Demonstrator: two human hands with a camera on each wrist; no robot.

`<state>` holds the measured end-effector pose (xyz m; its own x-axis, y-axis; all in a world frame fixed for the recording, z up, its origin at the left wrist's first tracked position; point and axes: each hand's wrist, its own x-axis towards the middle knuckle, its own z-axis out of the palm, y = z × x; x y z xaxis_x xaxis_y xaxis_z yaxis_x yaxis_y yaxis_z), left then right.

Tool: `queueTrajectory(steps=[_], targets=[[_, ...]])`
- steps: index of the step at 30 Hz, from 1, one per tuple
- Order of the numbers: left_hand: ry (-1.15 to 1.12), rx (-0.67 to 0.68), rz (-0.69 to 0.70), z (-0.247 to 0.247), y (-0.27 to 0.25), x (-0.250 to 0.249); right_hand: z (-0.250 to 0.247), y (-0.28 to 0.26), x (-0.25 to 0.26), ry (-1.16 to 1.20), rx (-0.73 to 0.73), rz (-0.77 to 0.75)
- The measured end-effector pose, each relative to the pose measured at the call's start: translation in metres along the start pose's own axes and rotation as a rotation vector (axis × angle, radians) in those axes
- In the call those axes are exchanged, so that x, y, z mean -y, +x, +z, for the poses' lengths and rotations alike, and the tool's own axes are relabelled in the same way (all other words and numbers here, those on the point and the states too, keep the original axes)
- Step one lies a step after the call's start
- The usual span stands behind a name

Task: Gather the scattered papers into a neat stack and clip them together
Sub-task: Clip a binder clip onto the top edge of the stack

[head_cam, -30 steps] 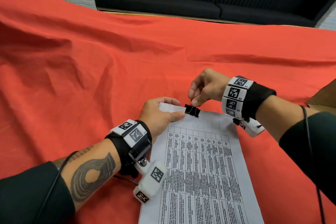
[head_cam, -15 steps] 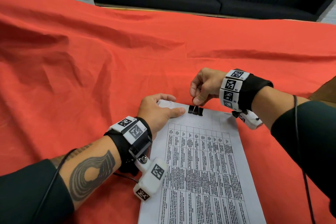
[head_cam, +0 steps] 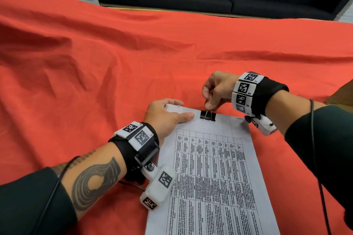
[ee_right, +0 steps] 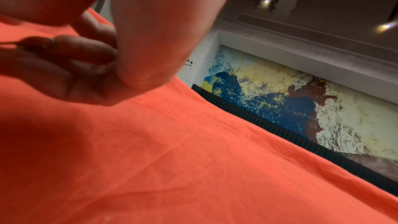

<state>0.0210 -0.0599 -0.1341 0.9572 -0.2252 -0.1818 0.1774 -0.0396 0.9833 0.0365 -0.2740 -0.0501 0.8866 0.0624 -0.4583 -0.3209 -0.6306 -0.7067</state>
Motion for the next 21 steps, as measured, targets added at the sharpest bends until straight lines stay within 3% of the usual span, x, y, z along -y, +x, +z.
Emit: queueTrajectory(steps=[8,13,17,21], targets=[[-0.02,-0.011,-0.068,-0.002,0.001,-0.001,0.007,-0.004,-0.002,-0.026,0.085,0.009],[-0.147,0.104,-0.222,-0.015,-0.008,-0.021,0.002,-0.034,-0.018,0.008,-0.199,0.012],[0.201,0.254,-0.35,-0.063,-0.041,-0.038,0.008,-0.093,-0.059,-0.033,-0.382,0.153],[0.536,0.425,-0.411,-0.096,-0.097,-0.035,0.05,-0.163,-0.084,0.028,-0.226,0.327]])
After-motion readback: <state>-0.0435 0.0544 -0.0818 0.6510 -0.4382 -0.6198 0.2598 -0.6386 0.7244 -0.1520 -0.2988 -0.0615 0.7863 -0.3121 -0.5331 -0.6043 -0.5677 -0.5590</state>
